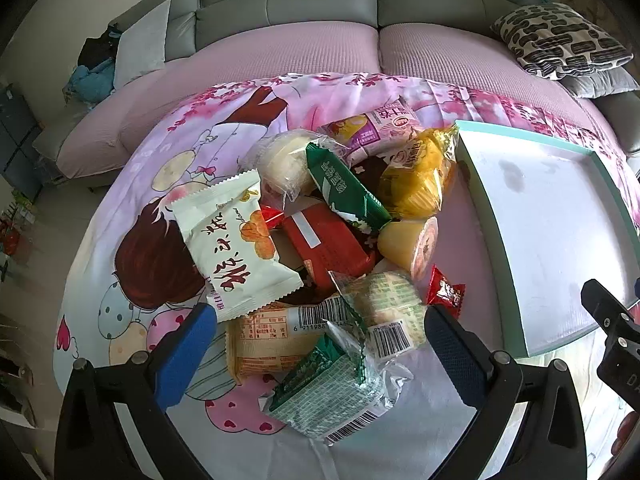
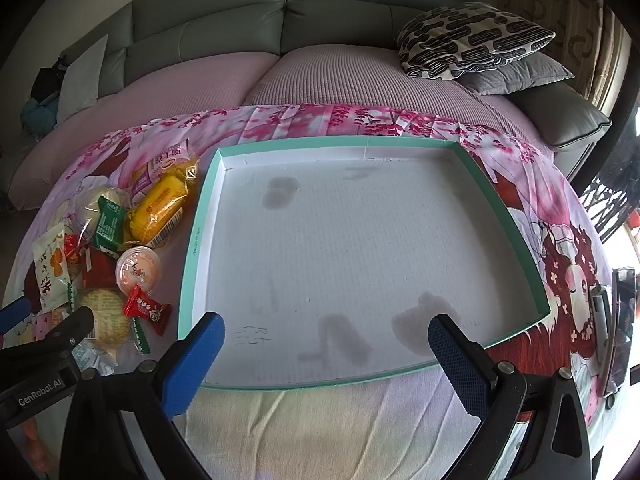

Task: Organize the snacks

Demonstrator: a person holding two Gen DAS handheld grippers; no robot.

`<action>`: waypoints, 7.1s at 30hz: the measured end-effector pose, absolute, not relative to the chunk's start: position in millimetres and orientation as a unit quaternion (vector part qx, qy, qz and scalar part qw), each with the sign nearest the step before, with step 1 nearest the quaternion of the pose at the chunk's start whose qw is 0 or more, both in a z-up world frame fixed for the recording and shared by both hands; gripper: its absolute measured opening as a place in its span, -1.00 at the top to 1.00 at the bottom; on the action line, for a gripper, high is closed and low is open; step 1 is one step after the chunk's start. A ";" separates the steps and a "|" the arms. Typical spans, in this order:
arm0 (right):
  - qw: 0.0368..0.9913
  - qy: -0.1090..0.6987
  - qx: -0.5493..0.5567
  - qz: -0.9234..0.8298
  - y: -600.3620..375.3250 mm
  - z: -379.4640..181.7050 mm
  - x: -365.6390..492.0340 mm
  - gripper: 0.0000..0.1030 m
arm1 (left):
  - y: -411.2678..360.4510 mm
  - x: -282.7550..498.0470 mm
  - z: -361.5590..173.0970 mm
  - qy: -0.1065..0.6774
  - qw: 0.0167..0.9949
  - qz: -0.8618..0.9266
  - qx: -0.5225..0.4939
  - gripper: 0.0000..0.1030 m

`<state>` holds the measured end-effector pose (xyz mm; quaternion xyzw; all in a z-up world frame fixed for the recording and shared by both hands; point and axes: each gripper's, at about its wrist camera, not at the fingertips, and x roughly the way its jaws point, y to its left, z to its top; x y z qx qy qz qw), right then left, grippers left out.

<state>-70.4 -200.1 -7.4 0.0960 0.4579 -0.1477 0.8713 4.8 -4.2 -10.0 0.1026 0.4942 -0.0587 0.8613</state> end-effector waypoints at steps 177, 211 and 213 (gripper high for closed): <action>0.880 0.457 0.075 0.107 -69.9 -29.8 -44.2 -0.15 | 84.6 -6.8 -25.1 0.550 0.827 -0.107 -0.047 -0.10; 0.867 0.487 0.021 0.105 -52.6 -41.2 -42.6 -0.33 | 88.8 -8.1 -25.0 0.554 0.827 -0.091 -0.041 -0.11; 0.866 0.488 0.016 0.104 -51.3 -42.7 -42.2 -0.36 | 88.8 -8.2 -25.1 0.554 0.827 -0.091 -0.041 -0.11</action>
